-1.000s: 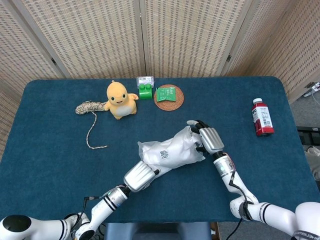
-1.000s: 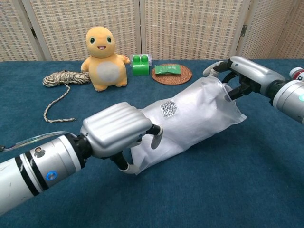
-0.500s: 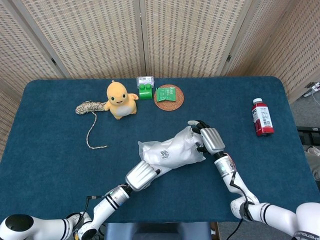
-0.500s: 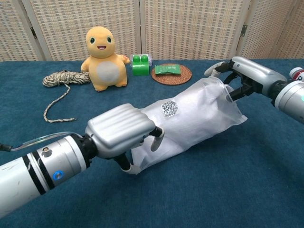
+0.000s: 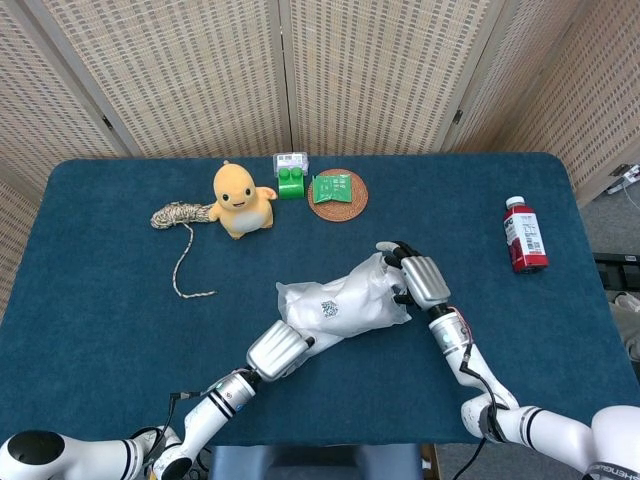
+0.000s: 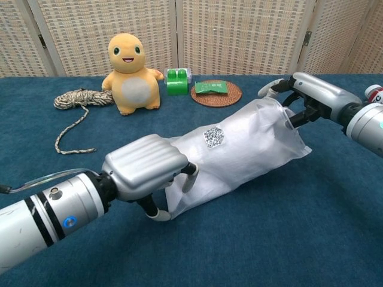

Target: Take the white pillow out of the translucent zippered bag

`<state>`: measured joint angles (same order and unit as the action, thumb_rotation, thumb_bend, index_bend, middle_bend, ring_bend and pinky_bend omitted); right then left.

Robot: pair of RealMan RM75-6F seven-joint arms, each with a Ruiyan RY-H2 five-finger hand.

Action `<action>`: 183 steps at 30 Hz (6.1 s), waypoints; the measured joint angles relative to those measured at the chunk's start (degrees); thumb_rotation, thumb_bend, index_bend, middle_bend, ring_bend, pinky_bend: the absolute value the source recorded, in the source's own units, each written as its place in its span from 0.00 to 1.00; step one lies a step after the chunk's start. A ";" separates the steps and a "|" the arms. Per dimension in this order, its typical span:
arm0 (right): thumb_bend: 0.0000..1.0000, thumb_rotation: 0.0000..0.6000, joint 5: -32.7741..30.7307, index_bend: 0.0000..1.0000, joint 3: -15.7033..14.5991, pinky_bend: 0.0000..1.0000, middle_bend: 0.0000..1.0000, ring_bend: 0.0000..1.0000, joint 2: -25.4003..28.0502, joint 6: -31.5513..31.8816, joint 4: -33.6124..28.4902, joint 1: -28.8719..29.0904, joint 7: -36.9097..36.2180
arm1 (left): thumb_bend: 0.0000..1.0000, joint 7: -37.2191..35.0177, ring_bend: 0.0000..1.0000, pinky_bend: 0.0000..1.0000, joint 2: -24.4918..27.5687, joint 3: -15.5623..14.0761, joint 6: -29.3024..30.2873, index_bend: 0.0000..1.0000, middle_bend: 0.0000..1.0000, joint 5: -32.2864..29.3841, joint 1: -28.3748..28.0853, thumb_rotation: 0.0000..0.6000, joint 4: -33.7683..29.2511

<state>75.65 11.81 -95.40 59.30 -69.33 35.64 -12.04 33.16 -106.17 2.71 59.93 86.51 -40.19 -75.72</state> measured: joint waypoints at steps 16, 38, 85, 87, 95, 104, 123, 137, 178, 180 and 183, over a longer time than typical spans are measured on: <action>0.56 1.00 -0.11 0.66 -0.01 0.29 0.21 0.12 -0.17 -0.10 0.44 -0.27 -0.53 | 0.06 -0.10 0.92 0.94 -0.82 0.02 0.61 0.51 1.00 0.13 0.06 1.00 1.64; 0.56 1.00 0.03 0.66 -0.02 0.29 0.21 0.12 -0.45 -0.32 0.79 -0.31 -0.97 | 0.23 -0.88 0.90 0.94 -1.91 -0.16 0.21 0.52 1.00 0.27 -0.27 1.00 2.97; 0.58 1.00 -1.50 0.66 1.73 0.29 0.22 0.12 1.27 -0.62 0.92 -0.51 -1.50 | 0.42 -4.42 0.89 0.93 1.17 0.74 3.48 0.60 1.00 1.00 0.95 1.00 0.27; 0.58 1.00 -1.68 0.66 2.14 0.29 0.22 0.12 1.80 -0.40 0.38 -0.48 -1.22 | 0.42 -4.31 0.89 0.93 1.88 1.14 3.89 0.60 1.00 0.63 1.20 1.00 -0.32; 0.58 1.00 -2.30 0.66 4.05 0.29 0.22 0.12 4.51 0.94 -2.48 -0.35 -0.11 | 0.43 -4.08 0.89 0.93 4.66 2.56 5.57 0.61 1.00 -1.24 2.48 1.00 -2.04; 0.58 1.00 -3.34 0.66 5.80 0.29 0.22 0.12 7.60 2.15 -6.03 -0.26 1.50 | 0.43 -5.59 0.89 0.93 8.41 4.24 7.79 0.61 1.00 -3.44 4.29 1.00 -3.72; 0.58 1.00 -4.93 0.66 7.19 0.29 0.22 0.12 10.45 3.81 -7.99 -0.74 1.61 | 0.43 -9.62 0.89 0.93 14.36 3.38 10.76 0.61 1.00 -5.54 8.74 1.00 -3.65; 0.58 1.00 -5.96 0.66 8.31 0.29 0.22 0.12 12.10 5.33 -9.29 -1.37 0.68 | 0.43 -12.87 0.89 0.93 16.39 3.32 11.86 0.61 1.00 -6.64 10.98 1.00 -1.19; 0.00 1.00 -5.63 0.10 4.91 0.28 0.17 0.08 18.08 5.73 -17.54 -2.60 11.08 | 0.19 -15.43 0.69 0.84 20.27 4.21 17.05 0.27 0.90 -3.85 13.78 1.00 -5.94; 0.00 1.00 -5.31 0.12 4.20 0.28 0.17 0.08 19.73 6.14 -19.28 -3.37 12.32 | 0.19 -16.63 0.59 0.79 21.12 4.93 18.22 0.28 0.74 -4.04 14.29 1.00 -7.46; 0.00 1.00 -4.58 0.12 3.14 0.28 0.17 0.08 22.06 7.03 -21.72 -4.69 13.59 | 0.19 -18.37 0.48 0.73 22.74 6.14 19.82 0.29 0.58 -4.56 15.11 1.00 -9.88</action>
<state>71.07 14.96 -73.34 66.33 -91.05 30.96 1.56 14.79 -83.44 8.84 79.75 81.95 -25.08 -85.60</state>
